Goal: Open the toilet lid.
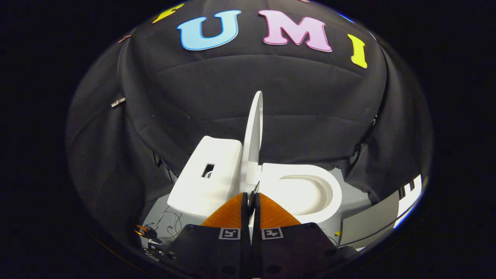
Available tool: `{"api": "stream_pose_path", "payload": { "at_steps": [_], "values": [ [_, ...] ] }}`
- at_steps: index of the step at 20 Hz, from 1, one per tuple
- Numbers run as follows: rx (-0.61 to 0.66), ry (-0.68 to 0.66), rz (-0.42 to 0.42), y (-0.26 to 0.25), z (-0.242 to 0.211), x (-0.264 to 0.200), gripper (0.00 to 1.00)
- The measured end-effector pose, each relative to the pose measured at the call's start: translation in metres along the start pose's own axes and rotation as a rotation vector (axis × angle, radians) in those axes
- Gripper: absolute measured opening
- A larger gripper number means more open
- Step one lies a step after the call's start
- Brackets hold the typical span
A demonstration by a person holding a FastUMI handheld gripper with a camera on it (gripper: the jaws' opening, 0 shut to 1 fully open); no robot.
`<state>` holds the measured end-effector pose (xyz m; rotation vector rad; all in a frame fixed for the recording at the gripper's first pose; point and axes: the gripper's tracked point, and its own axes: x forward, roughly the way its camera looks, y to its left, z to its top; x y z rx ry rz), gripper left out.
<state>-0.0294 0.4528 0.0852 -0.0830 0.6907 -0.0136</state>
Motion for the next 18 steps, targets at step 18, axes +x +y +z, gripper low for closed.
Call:
{"api": "stream_pose_path", "payload": {
  "at_steps": [18],
  "values": [
    [-0.228,-0.053,-0.089,0.092,-0.006,0.014,0.07]
  ]
}}
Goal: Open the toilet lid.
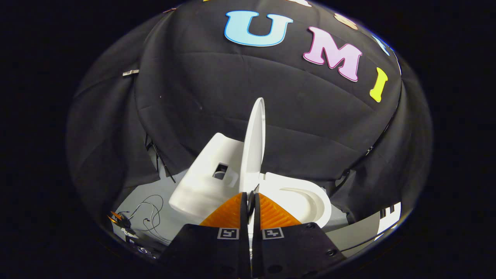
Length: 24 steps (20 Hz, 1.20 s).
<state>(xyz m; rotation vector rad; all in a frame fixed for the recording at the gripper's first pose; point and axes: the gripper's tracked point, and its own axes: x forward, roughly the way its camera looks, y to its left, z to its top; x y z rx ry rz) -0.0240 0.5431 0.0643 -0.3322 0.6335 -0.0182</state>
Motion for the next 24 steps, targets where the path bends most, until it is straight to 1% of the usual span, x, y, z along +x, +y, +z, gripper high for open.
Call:
{"api": "stream_pose_path", "payload": {
  "at_steps": [4,6,8,10,12,16,20,24],
  "values": [
    [-0.015,0.002,0.022,0.01,0.0,0.002,0.1],
    [-0.02,0.012,0.035,0.012,-0.002,0.002,0.16],
    [-0.01,0.036,0.083,0.021,-0.007,-0.001,0.24],
    [0.006,0.079,0.15,0.035,-0.018,-0.004,0.63],
    [0.0,0.08,0.149,0.028,-0.02,-0.004,1.0],
    [0.019,0.031,0.151,0.017,0.0,-0.008,1.0],
    [0.055,-0.019,0.191,0.012,0.027,-0.023,0.99],
    [0.092,-0.093,0.223,-0.009,0.055,-0.04,1.0]
  ]
}}
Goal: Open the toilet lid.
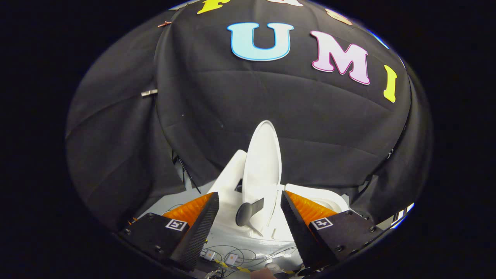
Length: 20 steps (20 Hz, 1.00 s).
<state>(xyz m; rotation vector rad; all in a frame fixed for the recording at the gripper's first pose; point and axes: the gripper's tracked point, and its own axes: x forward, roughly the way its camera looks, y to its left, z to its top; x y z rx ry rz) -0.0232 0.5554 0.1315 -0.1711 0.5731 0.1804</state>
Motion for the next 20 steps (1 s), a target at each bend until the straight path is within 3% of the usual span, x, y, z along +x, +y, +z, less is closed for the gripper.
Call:
{"api": "stream_pose_path", "payload": {
  "at_steps": [5,11,15,20],
  "values": [
    [0.103,-0.067,0.057,-0.041,0.025,-0.02,0.99],
    [0.198,-0.094,0.059,-0.119,0.03,-0.028,0.99],
    [0.201,-0.125,0.042,-0.173,0.018,-0.019,1.0],
    [0.107,-0.151,-0.029,-0.241,-0.023,0.004,1.0]
  ]
}}
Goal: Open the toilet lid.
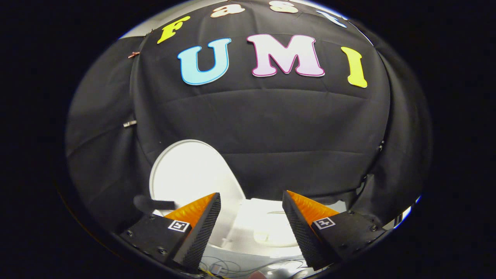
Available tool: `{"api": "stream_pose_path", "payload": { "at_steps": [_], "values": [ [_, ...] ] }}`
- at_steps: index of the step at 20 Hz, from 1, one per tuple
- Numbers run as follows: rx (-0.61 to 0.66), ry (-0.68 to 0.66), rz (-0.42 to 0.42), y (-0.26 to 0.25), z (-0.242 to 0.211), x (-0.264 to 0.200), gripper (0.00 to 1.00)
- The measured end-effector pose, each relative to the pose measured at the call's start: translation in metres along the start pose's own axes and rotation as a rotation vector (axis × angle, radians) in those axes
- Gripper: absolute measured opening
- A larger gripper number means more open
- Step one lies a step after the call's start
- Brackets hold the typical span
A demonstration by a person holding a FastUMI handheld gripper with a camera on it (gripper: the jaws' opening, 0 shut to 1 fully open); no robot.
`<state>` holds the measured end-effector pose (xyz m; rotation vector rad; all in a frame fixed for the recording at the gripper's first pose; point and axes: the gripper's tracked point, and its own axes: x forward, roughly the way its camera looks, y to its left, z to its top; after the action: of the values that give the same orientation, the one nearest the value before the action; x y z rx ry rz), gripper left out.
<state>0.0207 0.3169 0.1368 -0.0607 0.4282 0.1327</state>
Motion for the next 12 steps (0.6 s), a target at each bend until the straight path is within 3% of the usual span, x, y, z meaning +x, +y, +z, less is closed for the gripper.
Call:
{"api": "stream_pose_path", "payload": {
  "at_steps": [3,12],
  "values": [
    [0.044,-0.024,0.004,-0.031,-0.02,0.01,1.0],
    [0.01,-0.127,-0.054,-0.124,-0.095,0.05,0.99]
  ]
}}
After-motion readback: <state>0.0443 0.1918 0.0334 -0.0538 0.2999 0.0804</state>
